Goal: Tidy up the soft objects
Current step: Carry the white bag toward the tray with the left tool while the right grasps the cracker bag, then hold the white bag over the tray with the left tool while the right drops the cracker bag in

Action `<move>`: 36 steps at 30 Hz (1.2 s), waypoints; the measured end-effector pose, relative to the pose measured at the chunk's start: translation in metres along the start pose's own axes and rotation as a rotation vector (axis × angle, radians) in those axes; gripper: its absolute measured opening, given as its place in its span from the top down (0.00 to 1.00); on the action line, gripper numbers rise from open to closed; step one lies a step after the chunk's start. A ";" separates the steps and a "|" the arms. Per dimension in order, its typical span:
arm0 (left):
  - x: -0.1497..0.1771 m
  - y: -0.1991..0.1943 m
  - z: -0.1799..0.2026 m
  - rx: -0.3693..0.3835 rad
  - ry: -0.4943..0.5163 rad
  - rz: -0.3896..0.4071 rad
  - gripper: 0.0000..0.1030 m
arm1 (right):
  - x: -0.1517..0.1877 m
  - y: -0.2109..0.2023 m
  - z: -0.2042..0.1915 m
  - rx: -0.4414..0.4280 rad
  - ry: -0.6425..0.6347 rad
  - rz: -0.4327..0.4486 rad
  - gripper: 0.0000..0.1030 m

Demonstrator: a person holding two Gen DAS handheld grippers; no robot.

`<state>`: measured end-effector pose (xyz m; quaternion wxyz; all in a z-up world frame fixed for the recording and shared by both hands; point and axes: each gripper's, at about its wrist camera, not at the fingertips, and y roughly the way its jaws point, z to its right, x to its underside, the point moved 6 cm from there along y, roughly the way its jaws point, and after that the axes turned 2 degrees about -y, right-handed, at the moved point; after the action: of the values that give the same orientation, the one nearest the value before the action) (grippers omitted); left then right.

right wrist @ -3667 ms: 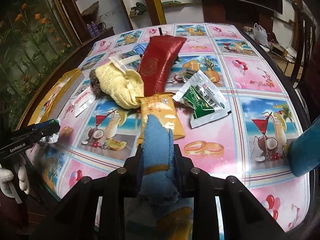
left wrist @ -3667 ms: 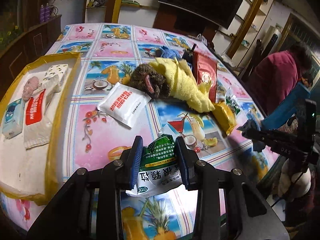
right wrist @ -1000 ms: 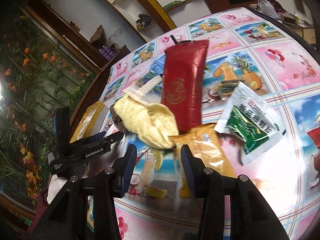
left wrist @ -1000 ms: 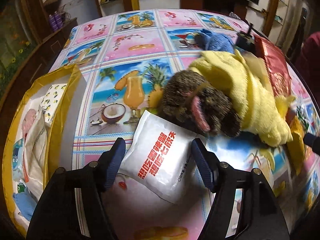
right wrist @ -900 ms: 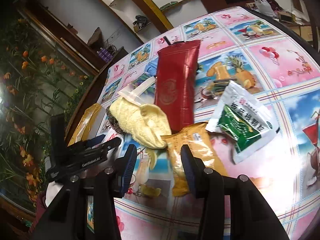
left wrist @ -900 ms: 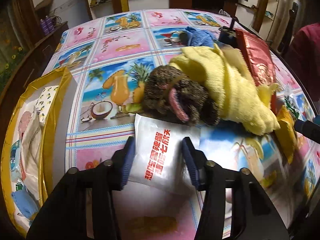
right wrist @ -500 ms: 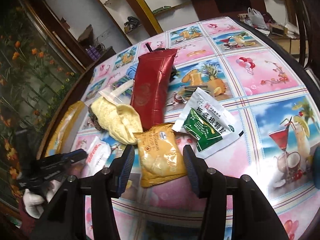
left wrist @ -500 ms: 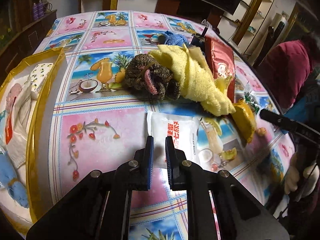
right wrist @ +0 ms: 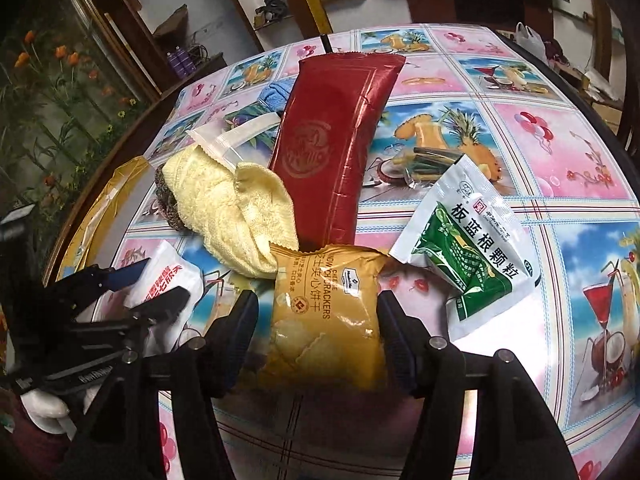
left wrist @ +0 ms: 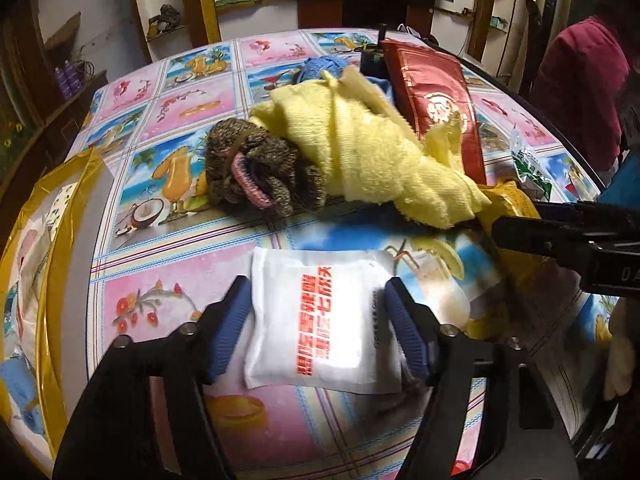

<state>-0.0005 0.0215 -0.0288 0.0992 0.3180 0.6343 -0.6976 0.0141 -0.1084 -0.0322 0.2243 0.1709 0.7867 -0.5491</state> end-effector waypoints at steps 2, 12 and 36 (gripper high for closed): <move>0.005 -0.001 0.011 0.023 0.018 -0.004 0.24 | 0.000 0.001 -0.004 0.016 -0.019 -0.001 0.40; 0.018 -0.023 0.019 0.123 -0.002 -0.010 0.58 | 0.012 -0.009 -0.013 0.072 -0.086 0.008 0.56; 0.024 -0.124 -0.215 -0.050 -0.384 0.122 0.57 | -0.028 -0.001 -0.197 -0.243 -0.314 -0.001 0.56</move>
<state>-0.0183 0.2534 0.0612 0.2682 0.2143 0.6003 -0.7223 0.0045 0.0763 0.0418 0.3631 0.0543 0.8026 -0.4702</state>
